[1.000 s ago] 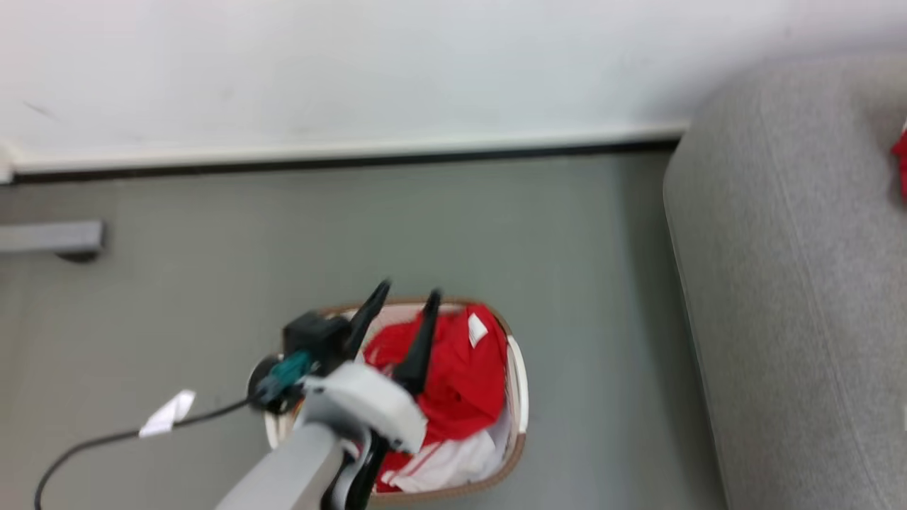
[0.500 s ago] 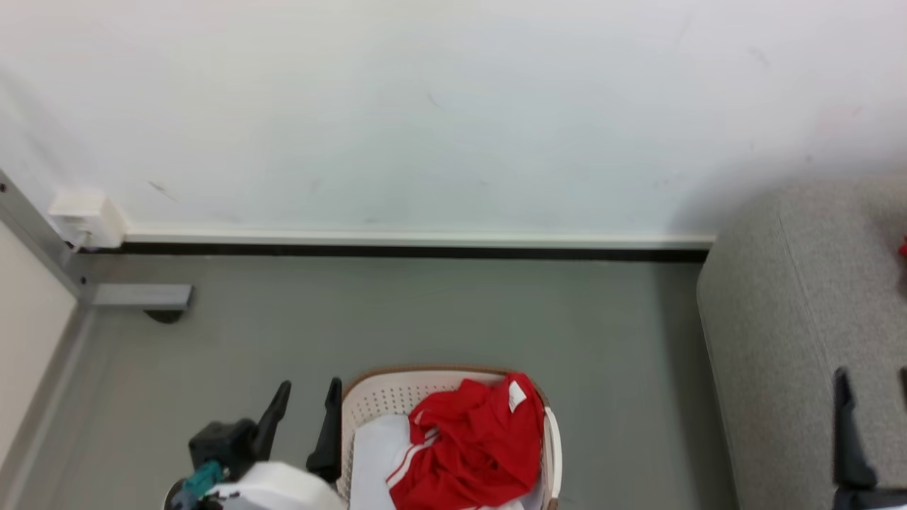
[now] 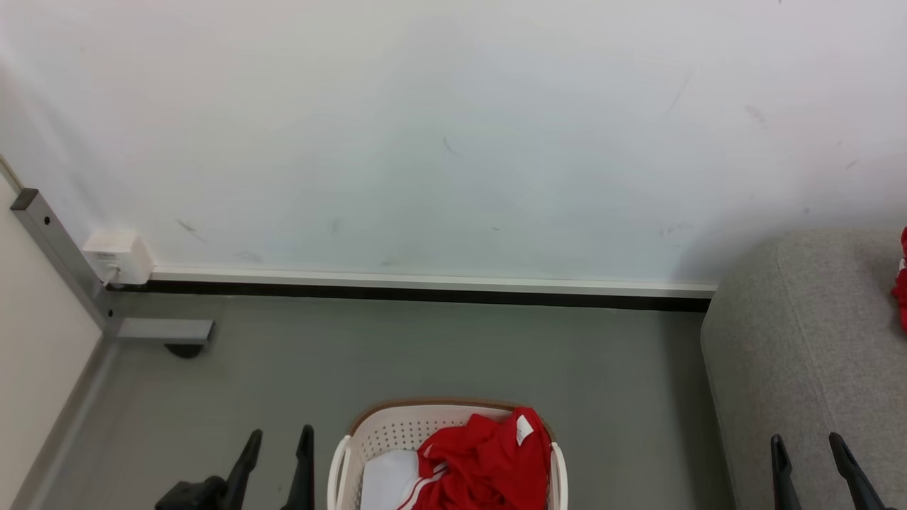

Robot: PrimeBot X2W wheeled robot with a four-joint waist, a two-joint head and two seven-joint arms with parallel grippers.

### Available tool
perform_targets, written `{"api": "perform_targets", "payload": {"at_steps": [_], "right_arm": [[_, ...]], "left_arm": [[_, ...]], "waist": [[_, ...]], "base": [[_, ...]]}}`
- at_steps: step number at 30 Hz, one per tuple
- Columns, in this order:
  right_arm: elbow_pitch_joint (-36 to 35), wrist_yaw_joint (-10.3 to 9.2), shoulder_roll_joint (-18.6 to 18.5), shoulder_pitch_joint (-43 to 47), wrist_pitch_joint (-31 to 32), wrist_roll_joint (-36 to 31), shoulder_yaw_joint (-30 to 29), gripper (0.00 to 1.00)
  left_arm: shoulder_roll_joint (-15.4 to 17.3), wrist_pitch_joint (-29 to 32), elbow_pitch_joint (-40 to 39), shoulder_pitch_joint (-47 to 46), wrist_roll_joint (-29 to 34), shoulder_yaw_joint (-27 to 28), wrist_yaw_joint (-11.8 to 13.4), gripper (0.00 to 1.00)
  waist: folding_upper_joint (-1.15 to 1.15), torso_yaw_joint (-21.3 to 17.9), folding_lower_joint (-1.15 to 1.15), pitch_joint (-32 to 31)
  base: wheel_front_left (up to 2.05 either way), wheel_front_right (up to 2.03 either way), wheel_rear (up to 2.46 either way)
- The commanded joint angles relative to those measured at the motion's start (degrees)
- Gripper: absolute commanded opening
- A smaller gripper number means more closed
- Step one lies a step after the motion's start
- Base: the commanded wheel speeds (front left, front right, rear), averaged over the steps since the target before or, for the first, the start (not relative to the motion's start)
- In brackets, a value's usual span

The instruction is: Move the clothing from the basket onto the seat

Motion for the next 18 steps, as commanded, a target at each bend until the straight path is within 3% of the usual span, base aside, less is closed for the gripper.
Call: {"api": "perform_targets", "payload": {"at_steps": [1, 18], "right_arm": [[0.21, -0.13, 0.0, 0.83, 0.02, -0.49, -0.18, 1.0], [1.07, -0.13, 0.69, 0.7, 0.02, -0.02, 0.1, 1.0]], "left_arm": [[-0.13, -0.02, 0.06, 0.82, 0.52, 0.51, -0.39, 1.0], [-3.13, -0.03, 2.03, 1.11, 6.22, 5.89, -4.8, 1.0]], "waist": [[0.0, 0.09, 0.01, -0.13], [0.0, -0.34, 0.01, -0.34]], "base": [[0.0, 0.0, 0.0], [0.0, 0.0, 0.0]]}}
